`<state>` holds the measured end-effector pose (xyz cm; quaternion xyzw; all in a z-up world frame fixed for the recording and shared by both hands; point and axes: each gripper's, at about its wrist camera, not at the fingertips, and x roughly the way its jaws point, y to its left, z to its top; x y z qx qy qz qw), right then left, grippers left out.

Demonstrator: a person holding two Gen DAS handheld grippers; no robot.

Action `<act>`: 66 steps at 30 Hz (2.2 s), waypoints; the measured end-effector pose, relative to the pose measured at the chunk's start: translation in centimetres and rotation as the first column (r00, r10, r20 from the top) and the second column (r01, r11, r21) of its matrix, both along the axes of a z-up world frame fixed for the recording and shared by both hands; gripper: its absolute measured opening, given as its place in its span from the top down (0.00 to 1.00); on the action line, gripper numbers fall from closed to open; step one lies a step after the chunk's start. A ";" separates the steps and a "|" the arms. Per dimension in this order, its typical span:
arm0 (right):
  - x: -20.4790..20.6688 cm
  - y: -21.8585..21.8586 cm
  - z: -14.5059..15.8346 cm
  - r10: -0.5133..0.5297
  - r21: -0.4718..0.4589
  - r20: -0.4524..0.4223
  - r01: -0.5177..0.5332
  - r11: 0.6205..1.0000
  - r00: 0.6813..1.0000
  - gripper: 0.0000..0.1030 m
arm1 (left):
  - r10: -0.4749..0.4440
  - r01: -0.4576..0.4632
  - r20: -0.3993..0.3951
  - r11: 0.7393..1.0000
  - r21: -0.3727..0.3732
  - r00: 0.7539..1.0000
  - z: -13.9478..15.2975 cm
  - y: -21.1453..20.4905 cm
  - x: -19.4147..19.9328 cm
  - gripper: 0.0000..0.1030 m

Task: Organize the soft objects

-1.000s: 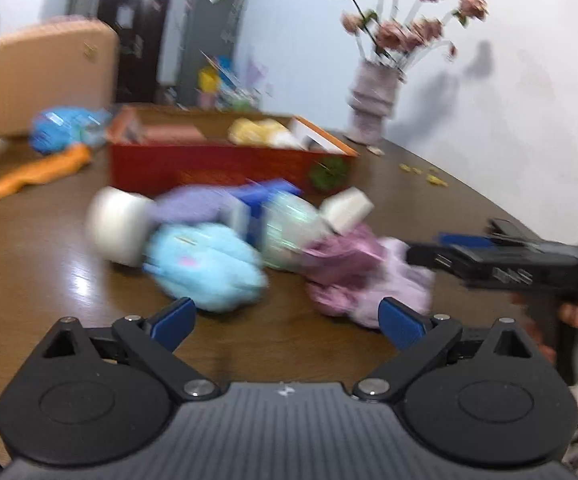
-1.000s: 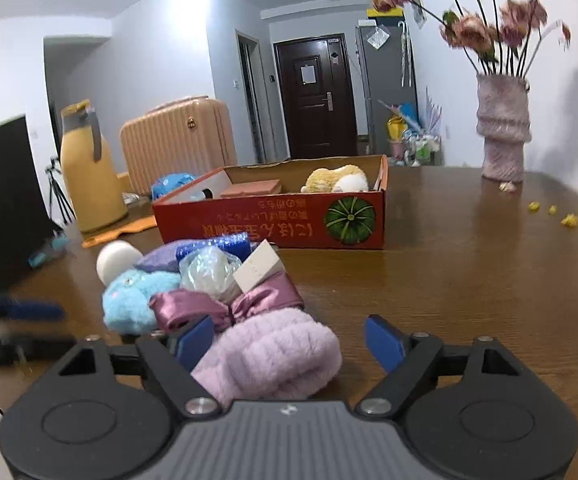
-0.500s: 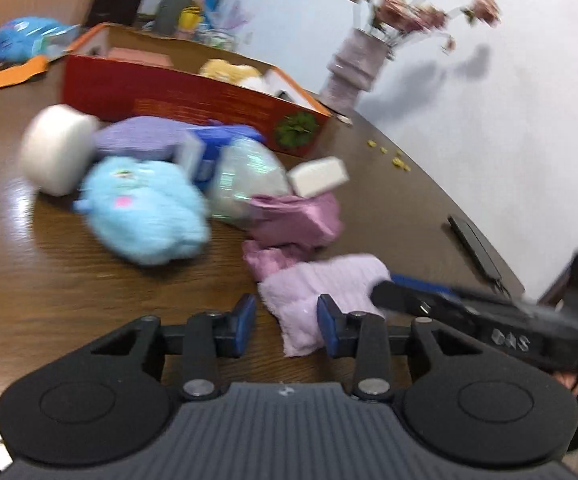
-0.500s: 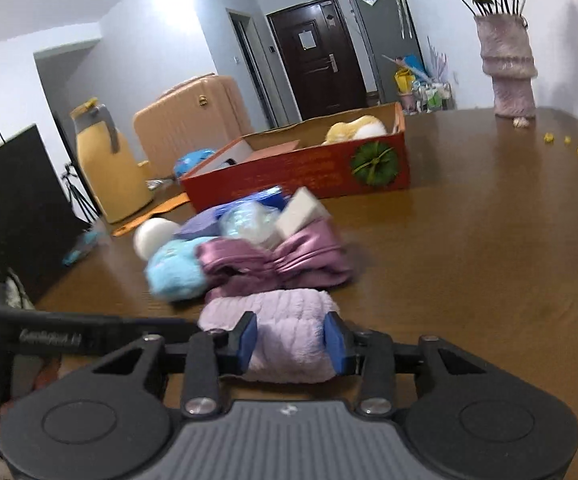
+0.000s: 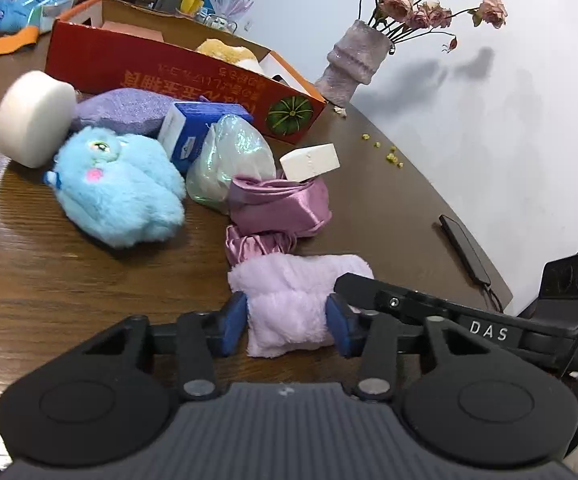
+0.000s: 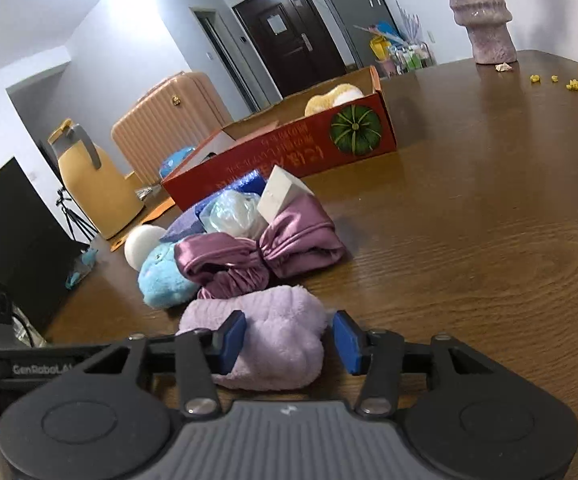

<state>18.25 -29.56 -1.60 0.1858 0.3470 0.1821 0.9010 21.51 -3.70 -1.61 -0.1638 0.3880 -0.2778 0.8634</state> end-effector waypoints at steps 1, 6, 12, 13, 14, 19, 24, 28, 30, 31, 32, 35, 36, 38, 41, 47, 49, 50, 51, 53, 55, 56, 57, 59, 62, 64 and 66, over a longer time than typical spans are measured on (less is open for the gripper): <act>0.0 0.0 -0.1 0.000 0.000 0.003 0.000 1.000 1.000 0.57 | -0.005 0.005 0.002 1.000 -0.001 1.000 0.0 0.0 0.1 0.64; -0.2 0.4 0.6 0.046 -0.007 0.014 -0.046 0.999 0.999 0.74 | -0.056 0.055 0.027 0.998 0.010 0.998 0.9 0.1 -0.5 0.77; 1.0 0.0 5.1 0.136 0.154 0.134 -0.156 0.976 0.982 0.75 | -0.067 0.085 0.239 0.994 -0.067 0.969 7.3 2.8 -0.7 0.78; 2.0 0.2 6.2 0.143 0.171 0.161 -0.170 0.971 0.977 0.76 | -0.058 0.083 0.276 0.993 -0.080 0.959 8.4 3.5 0.0 0.78; 3.0 0.6 7.2 0.145 0.174 0.184 -0.177 0.969 0.972 0.76 | -0.044 0.075 0.311 0.993 -0.087 0.950 9.6 4.2 1.2 0.78; 12.8 4.6 12.2 0.146 0.084 0.254 -0.172 0.981 0.956 0.76 | 0.032 -0.007 0.320 0.997 -0.078 0.947 12.9 7.1 10.4 0.78; 26.8 9.8 10.8 0.149 0.009 0.084 -0.150 0.989 0.985 0.76 | 0.120 -0.130 0.171 0.990 0.050 0.978 10.8 8.7 23.3 0.78; 34.6 13.4 6.7 0.140 -0.015 -0.075 -0.142 0.990 0.987 0.76 | 0.201 -0.221 0.112 0.950 0.219 0.973 7.1 8.4 29.5 0.74; 36.8 15.1 4.9 0.118 -0.081 -0.115 -0.128 0.988 0.986 0.75 | 0.215 -0.245 0.127 0.918 0.313 0.968 5.8 8.1 30.7 0.77; 36.8 15.8 4.2 0.110 -0.133 -0.119 -0.126 0.983 0.987 0.73 | 0.202 -0.247 0.165 0.908 0.339 0.966 5.6 7.8 30.7 0.76; 37.2 16.5 3.5 0.108 -0.179 -0.130 -0.130 0.975 0.986 0.71 | 0.188 -0.242 0.179 0.904 0.352 0.966 5.6 7.6 30.5 0.76; 37.5 16.3 2.8 0.104 -0.178 -0.130 -0.126 0.976 0.986 0.64 | 0.175 -0.242 0.209 0.900 0.361 0.962 6.1 7.8 30.1 0.71; 37.7 16.1 2.7 0.105 -0.161 -0.148 -0.128 0.979 0.983 0.59 | 0.178 -0.244 0.209 0.903 0.355 0.962 6.3 7.9 29.9 0.69; 37.5 15.5 2.9 0.114 -0.146 -0.171 -0.140 0.979 0.979 0.46 | 0.176 -0.243 0.216 0.908 0.341 0.960 7.0 8.0 29.3 0.66; 36.3 14.4 4.9 0.105 -0.178 -0.122 -0.126 0.976 0.987 0.47 | 0.179 -0.258 0.248 0.907 0.334 0.952 8.4 8.3 28.4 0.62; 31.7 10.8 11.6 0.111 -0.267 0.039 -0.096 0.959 0.993 0.43 | 0.165 -0.267 0.308 0.905 0.330 0.937 12.2 8.7 24.0 0.35; 29.3 8.9 13.7 0.105 -0.304 0.093 -0.072 0.950 0.990 0.41 | 0.165 -0.283 0.339 0.898 0.337 0.926 13.2 8.8 22.1 0.24; 28.0 7.9 14.5 0.097 -0.319 0.116 -0.055 0.946 0.988 0.41 | 0.163 -0.290 0.354 0.894 0.342 0.921 13.8 8.9 21.0 0.24; 26.9 6.9 15.2 0.086 -0.328 0.135 -0.037 0.944 0.987 0.40 | 0.161 -0.294 0.365 0.892 0.344 0.917 14.3 9.0 20.0 0.23; 24.8 5.0 16.3 0.058 -0.338 0.163 0.000 0.941 0.985 0.38 | 0.166 -0.305 0.381 0.889 0.341 0.909 15.1 9.1 18.5 0.20; 23.1 3.6 16.7 0.038 -0.328 0.174 0.022 0.944 0.984 0.37 | 0.166 -0.313 0.398 0.887 0.339 0.902 15.9 8.8 17.0 0.20; 22.3 3.2 16.8 0.035 -0.323 0.180 0.026 0.946 0.983 0.37 | 0.167 -0.316 0.404 0.887 0.338 0.899 16.2 8.7 16.5 0.20; 21.6 2.9 16.8 0.033 -0.320 0.189 0.030 0.947 0.981 0.37 | 0.171 -0.322 0.411 0.886 0.334 0.895 16.5 8.5 15.6 0.20; 19.5 2.4 16.8 0.033 -0.318 0.217 0.038 0.947 0.976 0.37 | 0.178 -0.338 0.432 0.883 0.327 0.884 16.7 8.4 13.9 0.20; 15.2 2.4 16.2 0.067 -0.307 0.278 0.023 0.951 0.958 0.37 | 0.198 -0.369 0.483 0.884 0.288 0.853 16.3 8.3 9.5 0.18; 11.7 2.7 15.1 0.114 -0.289 0.311 -0.021 0.957 0.944 0.37 | 0.203 -0.367 0.500 0.895 0.253 0.842 15.4 8.2 6.2 0.16; 8.5 3.1 13.7 0.152 -0.273 0.329 -0.061 0.960 0.932 0.37 | 0.198 -0.356 0.507 0.904 0.236 0.839 14.0 7.9 3.1 0.16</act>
